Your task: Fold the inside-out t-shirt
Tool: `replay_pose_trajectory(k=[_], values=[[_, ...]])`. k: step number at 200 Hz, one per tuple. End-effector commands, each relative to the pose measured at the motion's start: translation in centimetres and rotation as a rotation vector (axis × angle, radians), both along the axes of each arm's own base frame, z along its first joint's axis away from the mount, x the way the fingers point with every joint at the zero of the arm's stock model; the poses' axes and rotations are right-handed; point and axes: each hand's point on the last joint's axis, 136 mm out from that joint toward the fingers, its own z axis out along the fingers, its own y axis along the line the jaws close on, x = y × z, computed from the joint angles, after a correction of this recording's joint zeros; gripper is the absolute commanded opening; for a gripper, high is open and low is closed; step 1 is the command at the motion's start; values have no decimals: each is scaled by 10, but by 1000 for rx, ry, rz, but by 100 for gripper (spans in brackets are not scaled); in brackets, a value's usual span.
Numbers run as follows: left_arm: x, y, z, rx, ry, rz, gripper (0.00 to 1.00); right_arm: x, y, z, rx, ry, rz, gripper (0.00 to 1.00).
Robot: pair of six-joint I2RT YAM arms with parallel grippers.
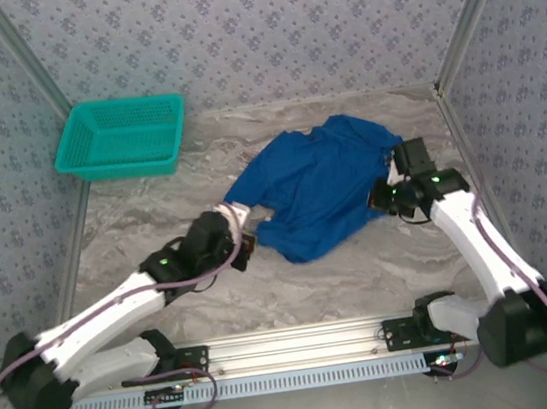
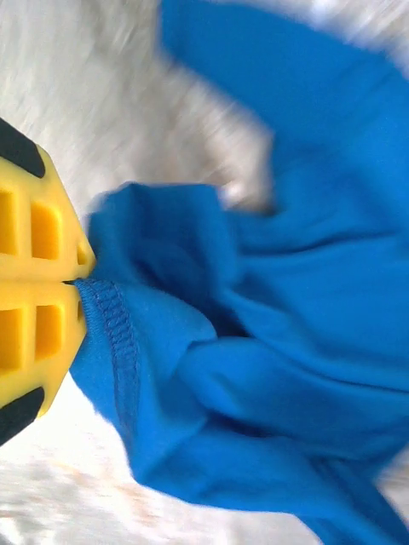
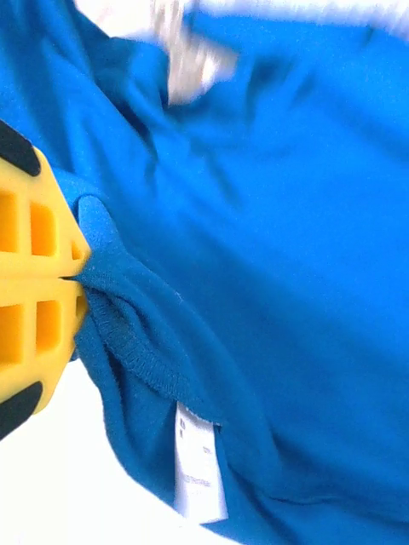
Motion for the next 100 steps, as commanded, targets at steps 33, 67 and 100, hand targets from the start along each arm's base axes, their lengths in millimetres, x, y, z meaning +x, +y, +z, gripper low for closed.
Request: replay_pose_trajectory(k=[33, 67, 100], values=[[10, 83, 230, -184, -544, 297, 0, -18, 32, 235, 63, -641, 169, 0], [-21, 106, 316, -234, -675, 255, 0, -69, 20, 335, 99, -926, 155, 0], [-25, 118, 366, -184, -766, 267, 0, -90, 7, 390, 117, -1085, 123, 0]])
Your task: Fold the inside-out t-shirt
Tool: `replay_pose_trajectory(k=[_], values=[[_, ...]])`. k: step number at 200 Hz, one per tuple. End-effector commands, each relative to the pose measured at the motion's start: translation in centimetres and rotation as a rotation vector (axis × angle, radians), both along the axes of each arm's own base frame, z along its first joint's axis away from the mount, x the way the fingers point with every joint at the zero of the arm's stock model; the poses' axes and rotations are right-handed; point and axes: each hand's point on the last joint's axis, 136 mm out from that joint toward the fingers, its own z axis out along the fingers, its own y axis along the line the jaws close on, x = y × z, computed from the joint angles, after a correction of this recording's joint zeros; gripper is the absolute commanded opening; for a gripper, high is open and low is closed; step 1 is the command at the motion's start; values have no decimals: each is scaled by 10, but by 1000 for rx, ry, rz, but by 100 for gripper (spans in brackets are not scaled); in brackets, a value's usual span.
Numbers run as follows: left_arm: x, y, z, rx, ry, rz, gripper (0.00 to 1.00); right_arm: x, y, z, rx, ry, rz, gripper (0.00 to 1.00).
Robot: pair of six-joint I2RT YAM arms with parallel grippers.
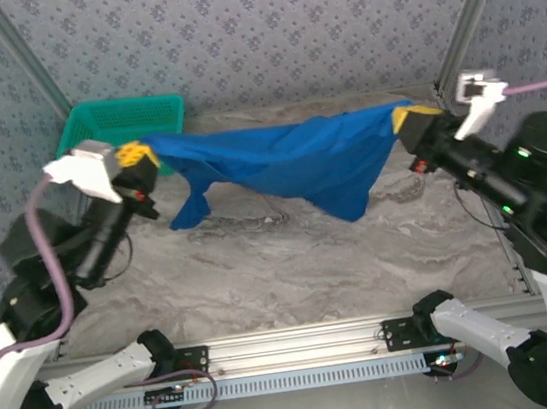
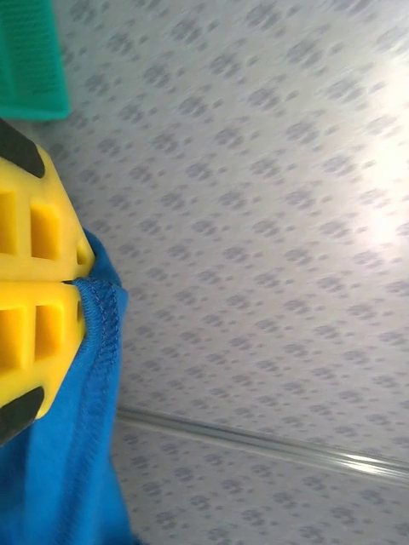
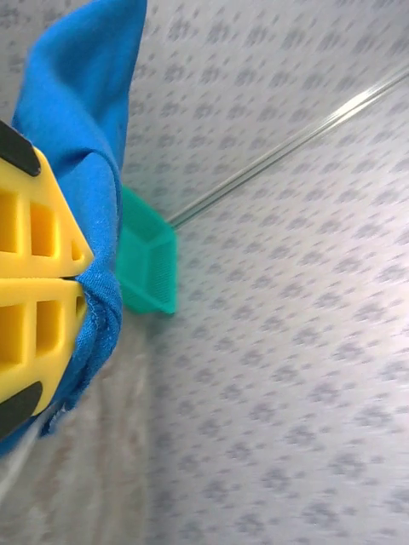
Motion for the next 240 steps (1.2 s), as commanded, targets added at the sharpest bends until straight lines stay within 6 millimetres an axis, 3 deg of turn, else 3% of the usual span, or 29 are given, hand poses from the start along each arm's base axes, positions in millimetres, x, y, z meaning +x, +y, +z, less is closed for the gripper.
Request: replay_pose_trajectory(k=[1, 21, 40, 70, 94, 113, 139, 163, 179, 193, 210, 226, 240], values=[[4, 9, 18, 121, -42, 79, 0, -3, -12, 30, -1, -99, -62, 0], [26, 17, 30, 182, -56, 235, 0, 19, -15, 36, -35, -100, -132, 0], [56, 21, 35, 197, -27, 308, 0, 53, -12, 36, -87, -93, -193, 0], [118, 16, 33, 217, 45, 325, 0, 114, -23, 45, -85, -90, -290, 0], [153, 12, 50, 198, 30, 309, 0, 156, -29, 60, -32, -116, -291, 0], [177, 13, 64, 199, 20, 309, 0, 177, -27, 75, -13, -145, -273, 0], [189, 15, 85, 187, -3, 287, 0, 197, -21, 92, 13, -174, -232, 0], [179, 14, 109, 164, -74, 252, 0, 195, -15, 110, 38, -210, -189, 0], [173, 10, 109, 167, -72, 210, 0, 191, -13, 113, 42, -219, -179, 0], [172, 1, 89, 189, 2, 148, 0, 193, -10, 93, 19, -142, -173, 0], [170, -16, 50, 204, 141, 39, 0, 200, 1, 47, -31, -20, -164, 0], [166, -35, -6, 204, 284, -58, 0, 196, 9, -16, -115, 130, -174, 0], [153, -50, -74, 200, 395, -138, 0, 182, 7, -83, -197, 300, -205, 0]])
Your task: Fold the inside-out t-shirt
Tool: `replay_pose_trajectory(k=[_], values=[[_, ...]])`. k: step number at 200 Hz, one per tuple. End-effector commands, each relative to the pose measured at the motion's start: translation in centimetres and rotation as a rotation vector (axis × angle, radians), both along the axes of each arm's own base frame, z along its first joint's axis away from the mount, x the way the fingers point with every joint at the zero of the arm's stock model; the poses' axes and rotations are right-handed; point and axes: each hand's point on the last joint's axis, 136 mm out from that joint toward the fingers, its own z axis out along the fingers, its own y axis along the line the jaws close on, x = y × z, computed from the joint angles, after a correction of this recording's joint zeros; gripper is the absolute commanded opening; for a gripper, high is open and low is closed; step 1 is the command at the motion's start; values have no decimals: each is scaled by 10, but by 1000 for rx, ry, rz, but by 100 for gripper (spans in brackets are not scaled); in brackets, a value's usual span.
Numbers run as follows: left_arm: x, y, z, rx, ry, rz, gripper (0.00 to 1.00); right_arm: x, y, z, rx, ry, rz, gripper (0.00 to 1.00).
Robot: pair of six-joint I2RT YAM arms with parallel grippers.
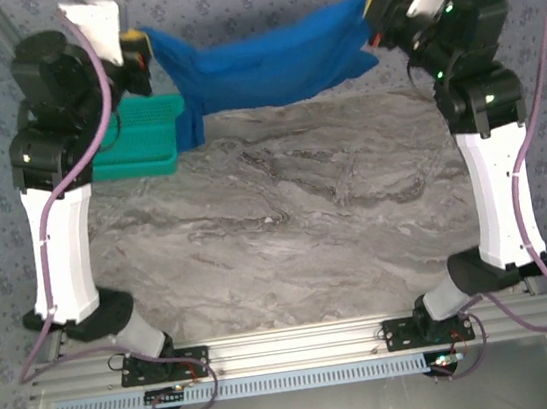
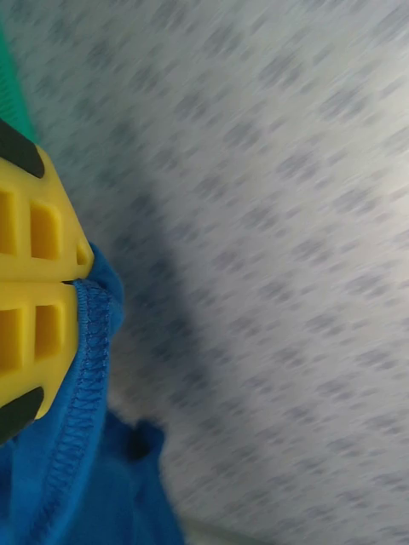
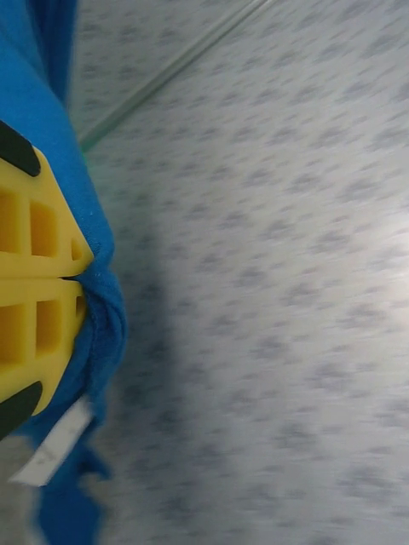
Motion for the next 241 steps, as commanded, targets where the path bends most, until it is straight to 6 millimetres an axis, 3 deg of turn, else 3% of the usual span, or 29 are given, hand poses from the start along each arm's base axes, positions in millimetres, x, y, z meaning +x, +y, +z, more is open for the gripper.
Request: replay_pose_trajectory(k=[1, 25, 61, 77, 87, 104, 137, 155, 166, 180, 191, 203, 219, 241], values=[[-14, -36, -98, -48, 230, -158, 0, -9, 1, -109, -129, 288, -42, 0], [-61, -43, -201, -70, 460, -223, 0, -57, -11, -223, -214, 592, -75, 0], [-160, -58, -373, -27, 940, -280, 0, -144, -36, -373, -288, 1056, -127, 3], [-187, -56, -431, -14, 1103, -252, 0, -164, -39, -411, -260, 1166, -146, 5], [-195, -54, -456, 6, 1172, -225, 10, -171, -43, -429, -263, 1198, -162, 12], [-195, -58, -463, 31, 1203, -236, 30, -158, -44, -432, -263, 1160, -151, 35], [-162, -76, -421, 61, 1047, -291, 64, -109, -42, -402, -347, 999, -163, 57], [-133, -89, -402, 70, 919, -303, 70, -77, -34, -404, -337, 939, -159, 59], [-112, -99, -398, 62, 852, -291, 70, -60, -24, -419, -290, 955, -119, 60], [-86, -117, -397, 45, 793, -291, 70, -45, -27, -442, -274, 1039, -125, 60], [-78, -137, -399, 46, 782, -330, 68, -41, -28, -452, -301, 1076, -112, 60], [-92, -169, -404, 116, 753, -445, 68, -44, -21, -460, -312, 1089, -71, 60], [-135, -209, -426, 274, 708, -653, 67, -57, -13, -470, -295, 1134, -16, 60], [-188, -235, -466, 478, 655, -848, 64, -69, -32, -467, -285, 1139, -47, 60]])
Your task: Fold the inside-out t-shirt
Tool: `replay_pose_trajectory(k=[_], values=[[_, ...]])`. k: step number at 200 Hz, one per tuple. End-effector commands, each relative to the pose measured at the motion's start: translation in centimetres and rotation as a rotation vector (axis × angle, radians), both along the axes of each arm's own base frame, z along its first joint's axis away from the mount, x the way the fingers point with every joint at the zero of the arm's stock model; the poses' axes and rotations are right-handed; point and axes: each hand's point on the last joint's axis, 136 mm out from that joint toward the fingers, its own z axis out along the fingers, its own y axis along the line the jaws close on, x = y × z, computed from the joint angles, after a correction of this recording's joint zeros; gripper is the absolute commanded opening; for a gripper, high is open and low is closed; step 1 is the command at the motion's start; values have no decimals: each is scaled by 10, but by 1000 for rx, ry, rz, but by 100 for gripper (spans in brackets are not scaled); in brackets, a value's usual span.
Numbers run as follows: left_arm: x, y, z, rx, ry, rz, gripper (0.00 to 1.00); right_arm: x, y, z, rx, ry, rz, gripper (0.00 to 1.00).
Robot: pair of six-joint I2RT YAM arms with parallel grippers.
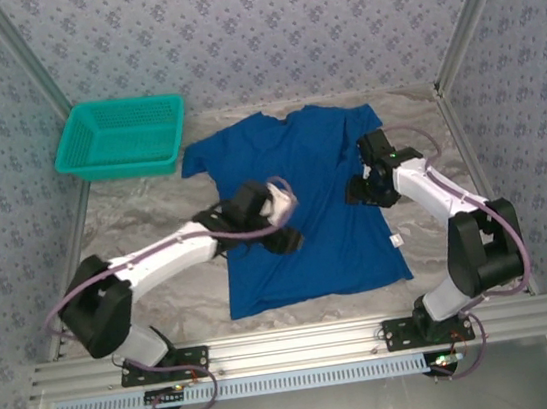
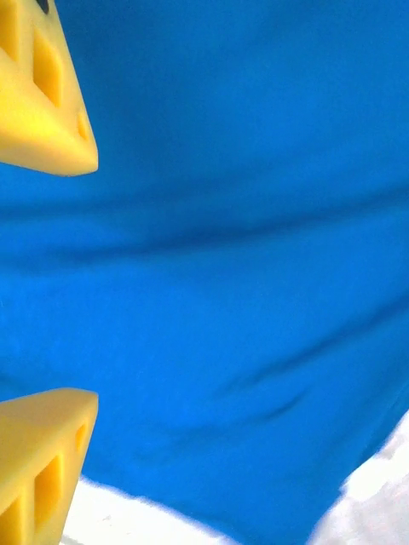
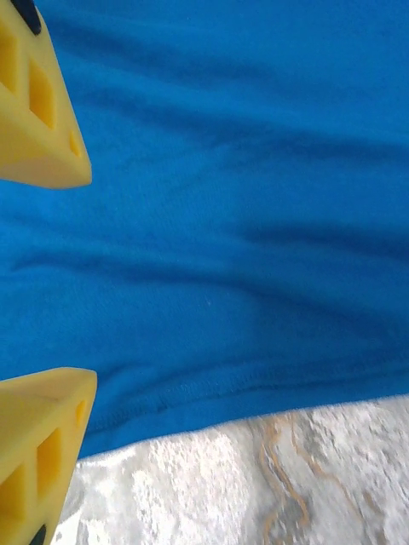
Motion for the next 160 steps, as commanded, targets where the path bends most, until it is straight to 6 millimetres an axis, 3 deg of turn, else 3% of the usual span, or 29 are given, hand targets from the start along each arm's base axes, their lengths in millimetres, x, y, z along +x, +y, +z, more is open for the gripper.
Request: replay_pose_trajectory(k=[1, 34, 74, 129, 160], values=[[-48, -35, -17, 27, -120, -319, 64, -12, -9, 11, 28, -17, 9, 60], [-81, -32, -49, 128, -188, -481, 61, -19, -29, 21, 94, -54, -56, 60], [-90, -31, -80, 232, -191, -559, 46, -23, -25, 14, 117, -29, -41, 60], [-95, -45, -82, 209, -203, -572, 54, -28, -26, 15, 119, -37, -34, 61], [-85, -51, -84, 235, -232, -540, 45, -30, -25, 15, 127, -39, -29, 61]])
